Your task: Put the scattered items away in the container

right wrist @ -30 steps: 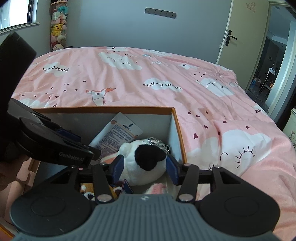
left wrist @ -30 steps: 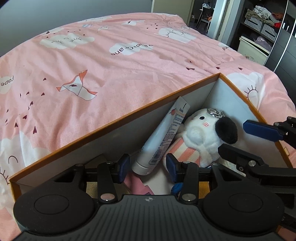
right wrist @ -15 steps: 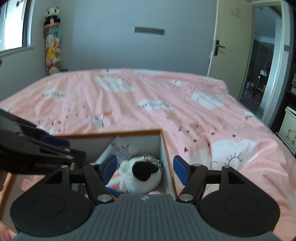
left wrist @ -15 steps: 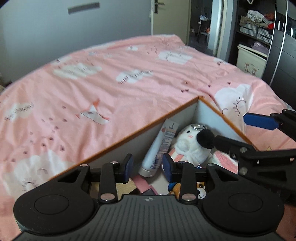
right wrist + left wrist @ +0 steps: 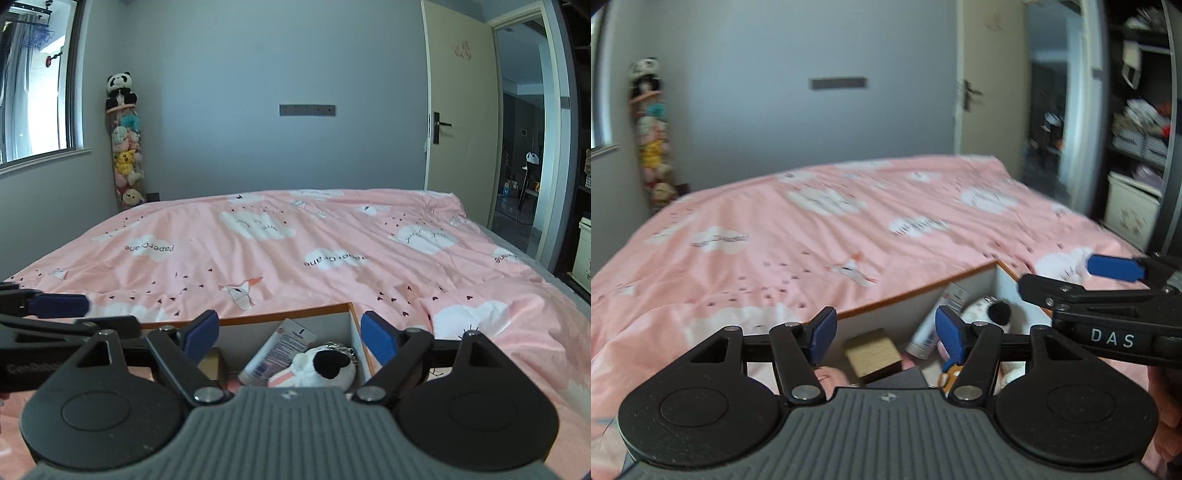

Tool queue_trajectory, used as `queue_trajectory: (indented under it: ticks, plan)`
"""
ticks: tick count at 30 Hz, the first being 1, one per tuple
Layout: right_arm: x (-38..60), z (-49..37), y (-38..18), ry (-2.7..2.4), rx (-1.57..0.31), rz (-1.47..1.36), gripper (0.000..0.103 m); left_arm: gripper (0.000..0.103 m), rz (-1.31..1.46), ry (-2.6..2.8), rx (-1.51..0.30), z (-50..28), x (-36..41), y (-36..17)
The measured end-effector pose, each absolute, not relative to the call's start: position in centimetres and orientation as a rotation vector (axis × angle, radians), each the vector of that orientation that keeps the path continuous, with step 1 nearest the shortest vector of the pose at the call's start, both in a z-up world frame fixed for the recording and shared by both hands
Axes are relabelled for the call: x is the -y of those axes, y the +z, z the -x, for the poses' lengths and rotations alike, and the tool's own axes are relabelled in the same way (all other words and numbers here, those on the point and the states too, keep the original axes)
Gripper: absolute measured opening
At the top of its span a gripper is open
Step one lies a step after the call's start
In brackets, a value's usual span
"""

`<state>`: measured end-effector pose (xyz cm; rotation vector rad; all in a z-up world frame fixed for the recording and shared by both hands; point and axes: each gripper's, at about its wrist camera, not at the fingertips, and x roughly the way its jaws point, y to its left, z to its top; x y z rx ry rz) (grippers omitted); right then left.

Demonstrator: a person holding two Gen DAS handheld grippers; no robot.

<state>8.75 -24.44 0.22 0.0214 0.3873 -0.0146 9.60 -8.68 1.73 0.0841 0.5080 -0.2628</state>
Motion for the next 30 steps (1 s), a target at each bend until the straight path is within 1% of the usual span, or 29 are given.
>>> queue_trajectory:
  ticks: [5,8,12,14,16,21,25,30]
  plan:
    - [23.3,-6.5,0.9,-0.026,-0.350,-0.028,0.090,0.076,-0.065,-0.174,-0.457,-6.9,6.6,2.2]
    - [22.6,-5.2,1.4,-0.052,-0.312,-0.044,0.091,0.084,-0.031,-0.138,-0.428,-5.8,5.5,2.5]
    - [21.7,-3.8,1.7,-0.090,-0.265,-0.079,0.091,0.085,-0.019,-0.112,-0.397,-4.5,4.4,2.7]
    - [21.1,-3.5,1.3,-0.074,-0.286,-0.095,0.091,0.085,-0.006,-0.120,-0.408,-4.1,4.0,2.5]
    - [20.3,-3.5,0.7,-0.054,-0.322,-0.084,0.091,0.088,0.001,-0.122,-0.424,-3.9,3.7,2.1]
    - [18.0,-3.3,-1.3,-0.049,-0.376,0.024,0.089,0.089,-0.006,-0.091,-0.481,-3.4,3.3,0.0]
    - [17.9,-3.2,-2.5,-0.072,-0.406,0.037,0.089,0.091,0.010,-0.079,-0.539,-3.5,2.9,-1.4]
    - [18.2,-2.8,-3.7,-0.156,-0.422,0.038,0.089,0.091,0.042,-0.075,-0.563,-3.2,2.4,-2.4]
